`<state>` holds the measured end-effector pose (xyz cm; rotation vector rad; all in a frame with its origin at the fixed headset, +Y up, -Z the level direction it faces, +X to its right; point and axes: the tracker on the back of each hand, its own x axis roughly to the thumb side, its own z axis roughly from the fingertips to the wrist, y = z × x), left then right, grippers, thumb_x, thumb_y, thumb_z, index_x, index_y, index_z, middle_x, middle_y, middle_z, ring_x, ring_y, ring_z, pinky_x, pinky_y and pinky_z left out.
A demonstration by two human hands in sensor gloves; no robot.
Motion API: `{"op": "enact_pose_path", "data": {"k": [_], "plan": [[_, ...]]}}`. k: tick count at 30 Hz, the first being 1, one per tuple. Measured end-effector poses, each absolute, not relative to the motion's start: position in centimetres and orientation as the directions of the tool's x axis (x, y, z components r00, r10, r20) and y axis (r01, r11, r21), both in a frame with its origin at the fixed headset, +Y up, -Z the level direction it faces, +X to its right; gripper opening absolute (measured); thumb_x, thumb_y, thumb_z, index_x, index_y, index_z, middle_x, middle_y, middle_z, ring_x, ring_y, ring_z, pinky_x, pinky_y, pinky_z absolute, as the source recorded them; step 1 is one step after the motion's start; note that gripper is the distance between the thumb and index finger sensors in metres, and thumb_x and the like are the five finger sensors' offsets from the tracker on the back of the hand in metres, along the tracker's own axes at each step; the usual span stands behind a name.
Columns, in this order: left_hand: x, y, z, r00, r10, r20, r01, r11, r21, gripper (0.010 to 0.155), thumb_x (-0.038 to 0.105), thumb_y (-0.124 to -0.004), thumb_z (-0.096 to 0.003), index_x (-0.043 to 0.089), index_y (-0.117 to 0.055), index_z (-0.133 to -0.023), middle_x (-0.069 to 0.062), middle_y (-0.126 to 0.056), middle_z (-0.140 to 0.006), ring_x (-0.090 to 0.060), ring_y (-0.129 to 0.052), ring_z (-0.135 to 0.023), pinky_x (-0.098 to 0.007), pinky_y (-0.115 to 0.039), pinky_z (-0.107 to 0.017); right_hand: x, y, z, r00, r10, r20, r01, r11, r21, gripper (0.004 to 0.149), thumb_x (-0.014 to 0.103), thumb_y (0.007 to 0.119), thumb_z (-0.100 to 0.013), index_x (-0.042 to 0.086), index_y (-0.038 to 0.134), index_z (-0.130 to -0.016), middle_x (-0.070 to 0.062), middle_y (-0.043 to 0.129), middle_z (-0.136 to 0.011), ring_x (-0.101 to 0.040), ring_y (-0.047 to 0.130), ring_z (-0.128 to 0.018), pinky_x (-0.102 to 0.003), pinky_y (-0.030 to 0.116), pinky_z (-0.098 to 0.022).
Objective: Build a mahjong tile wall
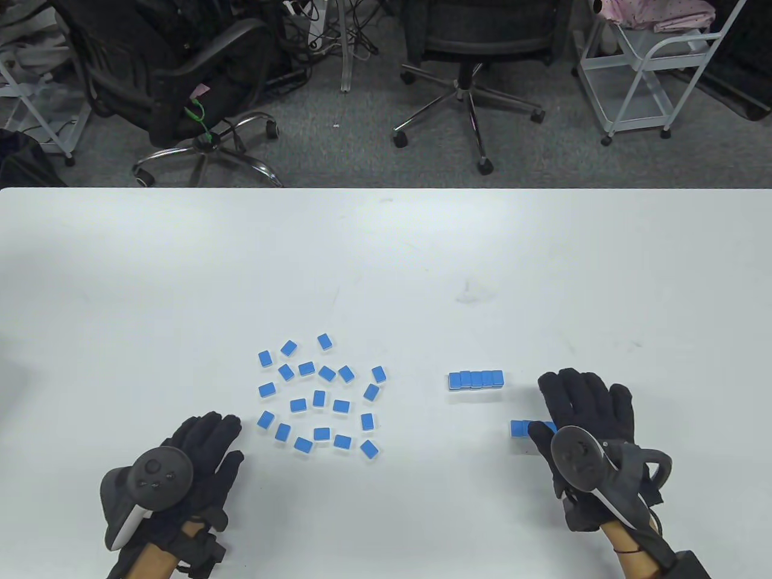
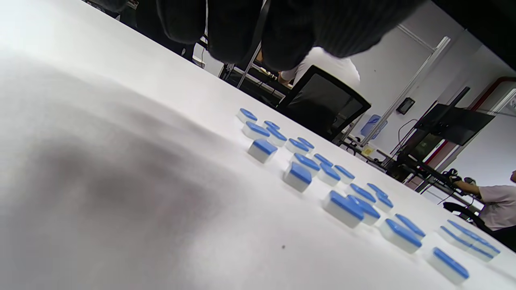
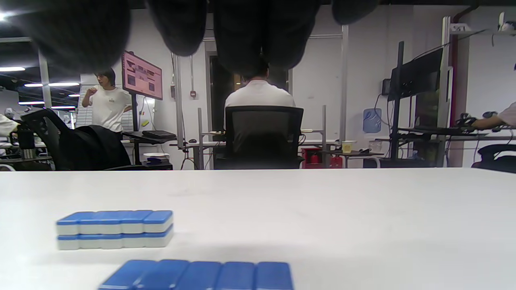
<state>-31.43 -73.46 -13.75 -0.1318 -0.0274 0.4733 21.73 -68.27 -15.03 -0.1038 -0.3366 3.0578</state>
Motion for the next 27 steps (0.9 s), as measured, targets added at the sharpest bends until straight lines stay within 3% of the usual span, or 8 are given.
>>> {"op": "enact_pose_path", "data": {"k": [9,14,18,27], "plan": [[-29.7,-75.3,-14.1,0.942,0.336,-0.021,-0.333,0.921,-0.203,0.061,0.048,-0.07,-0.0523,0.044,-0.051,-0.11,0.003,-0.052,-0.119,-0.032,-0.056,-0.11,-0.067,-0.048,-0.076,21.3,-68.9,-14.9,-0.999,-0.014,-0.034,0.021,-0.974,-0.225,0.073,0.057,0.072,-0.034,0.035,0.05,-0.1,-0.003,0.054,-0.114,-0.033,0.051,-0.106,-0.062,0.032,-0.078],[-29.5,-75.3,-15.6,0.941,0.335,-0.052,-0.338,0.914,-0.222,0.062,0.046,-0.073,-0.0522,0.047,-0.05,-0.11,0.005,-0.053,-0.119,-0.033,-0.061,-0.108,-0.068,-0.055,-0.073,20.9,-69.3,-15.5,-0.999,-0.018,-0.034,0.025,-0.975,-0.22,0.076,0.059,0.07,-0.034,0.034,0.045,-0.101,-0.005,0.045,-0.116,-0.034,0.042,-0.107,-0.064,0.027,-0.077],[-28.1,-74.9,-18.1,0.988,0.153,-0.003,-0.148,0.953,-0.265,0.063,0.046,-0.076,-0.0513,0.05,-0.049,-0.109,0.008,-0.061,-0.114,-0.028,-0.068,-0.104,-0.067,-0.061,-0.071,20.9,-69.5,-15.8,-1.0,-0.007,-0.029,0.013,-0.981,-0.194,0.075,0.059,0.07,-0.034,0.034,0.046,-0.101,-0.005,0.046,-0.115,-0.035,0.044,-0.107,-0.064,0.027,-0.077],[-26.1,-74.9,-21.5,0.993,-0.04,0.114,0.071,0.956,-0.284,0.059,0.044,-0.081,-0.0495,0.049,-0.06,-0.105,0.011,-0.077,-0.098,-0.025,-0.081,-0.087,-0.057,-0.071,-0.068,20.7,-69.4,-15.6,-1.0,0.0,-0.017,0.004,-0.982,-0.191,0.074,0.058,0.071,-0.034,0.033,0.049,-0.1,-0.005,0.051,-0.114,-0.034,0.049,-0.106,-0.064,0.03,-0.077]]}}
